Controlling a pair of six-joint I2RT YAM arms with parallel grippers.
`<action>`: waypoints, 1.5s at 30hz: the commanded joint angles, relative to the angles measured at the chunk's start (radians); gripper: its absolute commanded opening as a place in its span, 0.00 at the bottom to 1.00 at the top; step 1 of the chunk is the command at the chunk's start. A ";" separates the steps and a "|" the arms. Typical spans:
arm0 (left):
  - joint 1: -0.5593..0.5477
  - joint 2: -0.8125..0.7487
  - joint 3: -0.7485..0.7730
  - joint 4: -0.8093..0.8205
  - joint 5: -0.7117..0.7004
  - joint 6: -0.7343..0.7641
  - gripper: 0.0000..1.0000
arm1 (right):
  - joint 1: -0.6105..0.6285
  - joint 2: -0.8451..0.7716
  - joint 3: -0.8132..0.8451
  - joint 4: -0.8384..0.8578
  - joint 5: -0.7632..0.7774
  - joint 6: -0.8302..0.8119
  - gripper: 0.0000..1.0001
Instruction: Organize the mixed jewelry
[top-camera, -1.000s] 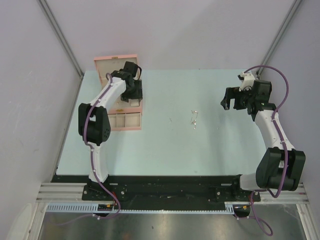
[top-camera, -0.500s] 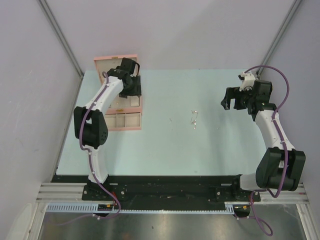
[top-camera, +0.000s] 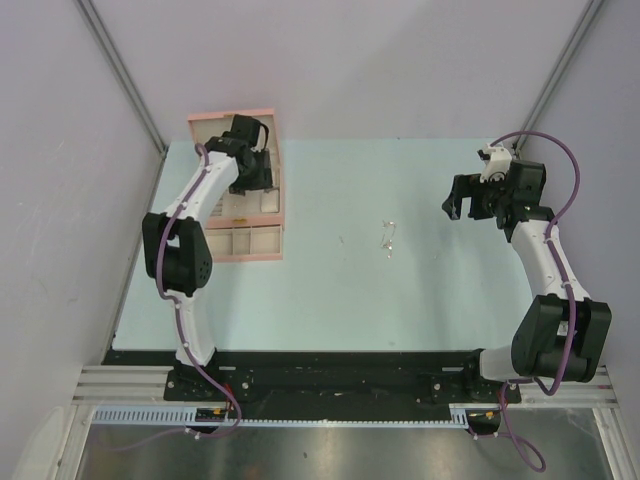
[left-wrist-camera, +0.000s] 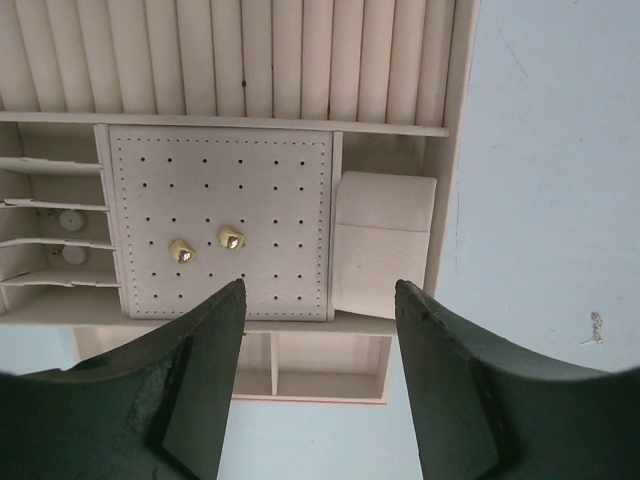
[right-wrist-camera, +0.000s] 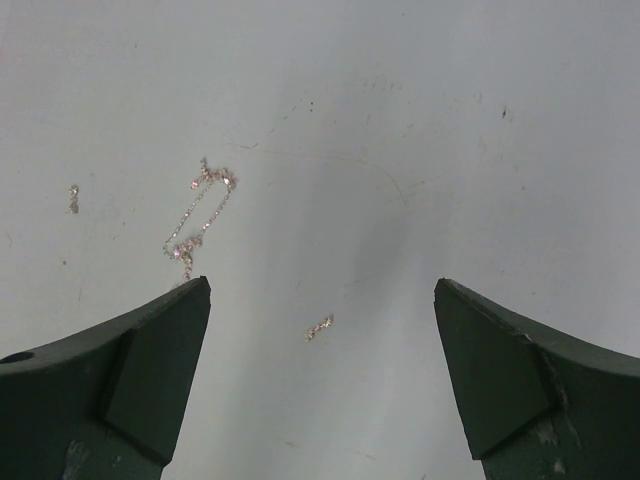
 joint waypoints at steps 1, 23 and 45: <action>-0.002 -0.014 -0.022 0.027 0.003 0.010 0.66 | -0.009 -0.015 0.014 0.010 -0.012 -0.012 1.00; -0.050 -0.003 -0.117 0.071 0.023 0.027 0.64 | -0.013 -0.015 0.014 0.010 -0.018 -0.010 1.00; -0.057 -0.252 -0.372 0.197 0.147 0.186 0.59 | -0.022 -0.013 0.014 0.008 -0.024 -0.010 1.00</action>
